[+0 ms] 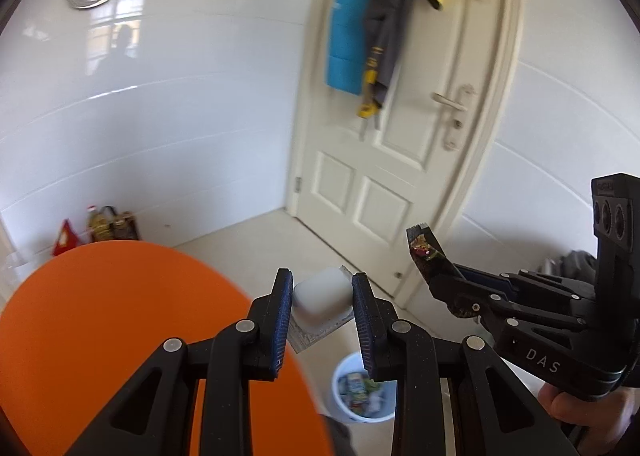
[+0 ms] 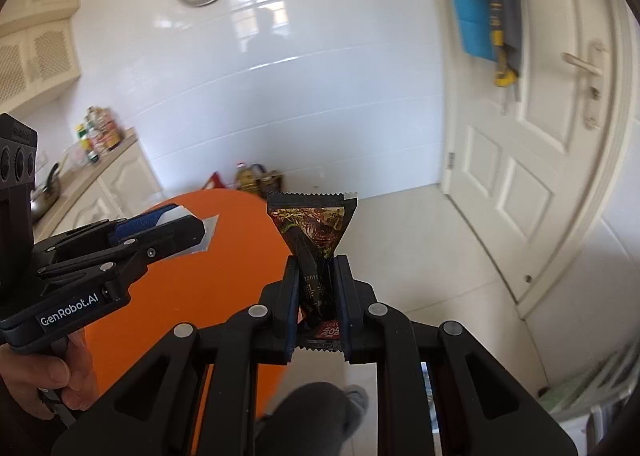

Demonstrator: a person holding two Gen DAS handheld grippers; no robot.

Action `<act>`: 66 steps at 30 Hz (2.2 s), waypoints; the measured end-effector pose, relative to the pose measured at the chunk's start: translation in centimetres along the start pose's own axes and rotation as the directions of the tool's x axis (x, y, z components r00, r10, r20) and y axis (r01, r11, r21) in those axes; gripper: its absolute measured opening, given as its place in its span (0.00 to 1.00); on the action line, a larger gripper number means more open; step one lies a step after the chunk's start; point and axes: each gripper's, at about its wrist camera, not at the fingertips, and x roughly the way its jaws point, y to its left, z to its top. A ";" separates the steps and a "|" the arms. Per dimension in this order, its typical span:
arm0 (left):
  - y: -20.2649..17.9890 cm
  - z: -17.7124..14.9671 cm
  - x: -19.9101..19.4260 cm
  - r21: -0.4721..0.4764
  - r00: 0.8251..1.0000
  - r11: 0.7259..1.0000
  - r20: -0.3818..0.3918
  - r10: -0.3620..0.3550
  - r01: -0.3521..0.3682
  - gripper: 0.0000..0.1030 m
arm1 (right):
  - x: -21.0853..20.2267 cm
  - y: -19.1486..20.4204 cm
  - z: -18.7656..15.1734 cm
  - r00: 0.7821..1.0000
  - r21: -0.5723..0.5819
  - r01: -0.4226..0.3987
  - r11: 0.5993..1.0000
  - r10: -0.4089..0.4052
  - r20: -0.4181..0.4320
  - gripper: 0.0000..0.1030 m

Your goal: Collect trash

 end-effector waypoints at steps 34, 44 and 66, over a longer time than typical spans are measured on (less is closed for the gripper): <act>-7.0 -10.8 25.8 0.036 0.777 0.996 -0.628 -0.039 0.079 0.78 | 14.7 -28.2 -15.9 0.928 0.549 0.253 0.797 -0.040 -0.370 0.84; -13.5 -6.1 26.4 0.123 0.840 0.991 -0.532 0.105 -0.046 0.86 | 12.4 -26.6 -16.0 0.925 0.557 0.329 0.762 -0.140 -0.354 1.00; -6.1 -5.5 -16.0 -0.029 0.949 0.949 -0.008 0.314 -0.314 0.99 | -1.6 -2.8 -2.4 0.996 0.337 0.040 0.941 -0.063 0.058 1.00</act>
